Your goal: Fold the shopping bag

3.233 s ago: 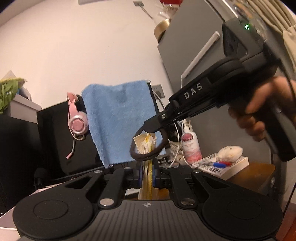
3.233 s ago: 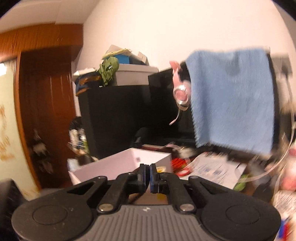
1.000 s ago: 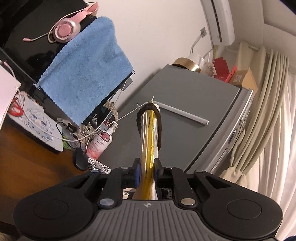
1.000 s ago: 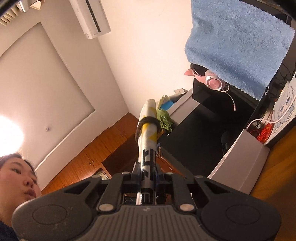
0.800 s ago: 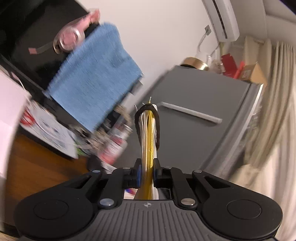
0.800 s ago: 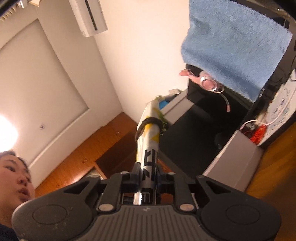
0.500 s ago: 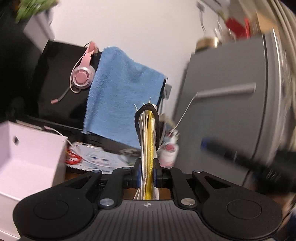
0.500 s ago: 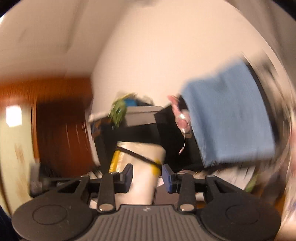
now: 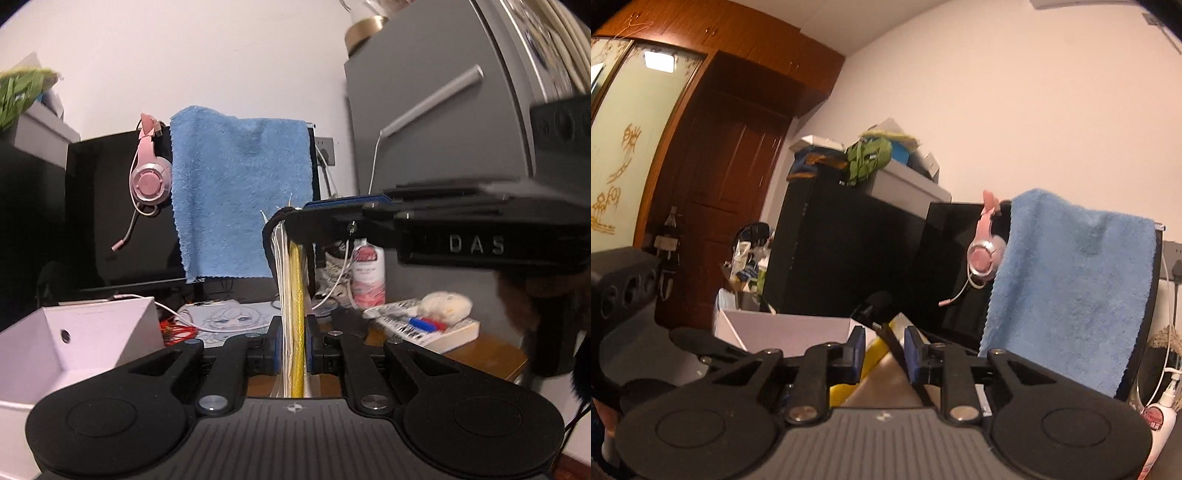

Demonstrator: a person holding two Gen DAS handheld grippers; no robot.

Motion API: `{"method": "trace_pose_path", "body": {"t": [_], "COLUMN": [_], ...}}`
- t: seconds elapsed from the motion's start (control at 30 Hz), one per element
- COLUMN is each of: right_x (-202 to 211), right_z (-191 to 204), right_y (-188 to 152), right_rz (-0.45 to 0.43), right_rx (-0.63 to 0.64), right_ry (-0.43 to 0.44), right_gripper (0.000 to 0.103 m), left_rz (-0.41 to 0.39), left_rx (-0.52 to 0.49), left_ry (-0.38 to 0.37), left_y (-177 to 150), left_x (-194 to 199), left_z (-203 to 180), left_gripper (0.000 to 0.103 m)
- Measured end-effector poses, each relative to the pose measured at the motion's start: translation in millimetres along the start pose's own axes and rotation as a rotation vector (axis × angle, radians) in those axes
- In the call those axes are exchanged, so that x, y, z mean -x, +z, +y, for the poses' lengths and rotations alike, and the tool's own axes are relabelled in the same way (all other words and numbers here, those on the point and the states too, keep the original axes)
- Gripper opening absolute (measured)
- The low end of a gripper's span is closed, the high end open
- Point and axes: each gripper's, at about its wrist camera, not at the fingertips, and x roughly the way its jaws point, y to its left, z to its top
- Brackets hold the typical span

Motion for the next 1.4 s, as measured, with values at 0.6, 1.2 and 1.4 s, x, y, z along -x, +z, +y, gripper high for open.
{"method": "trace_pose_path", "body": {"t": [0.6, 1.2, 1.4], "right_x": [13, -1, -6], "right_z": [15, 18, 33], "right_y": [-8, -18, -24], "right_rz": [0.027, 0.137, 0.178], "right_rx": [0.045, 0.089, 0.169], "right_ry": [-0.063, -0.073, -0.082], "right_gripper": [0.005, 0.004, 0.003], "left_rz": [0.054, 0.126, 0.157], "left_rx": [-0.079, -0.151, -0.115], "left_ry": [0.021, 0.027, 0.016], "left_y": [-6, -12, -13], "left_x": [-9, -21, -26], "left_z": [-12, -26, -20], "left_gripper": [0.011, 0.011, 0.011]}}
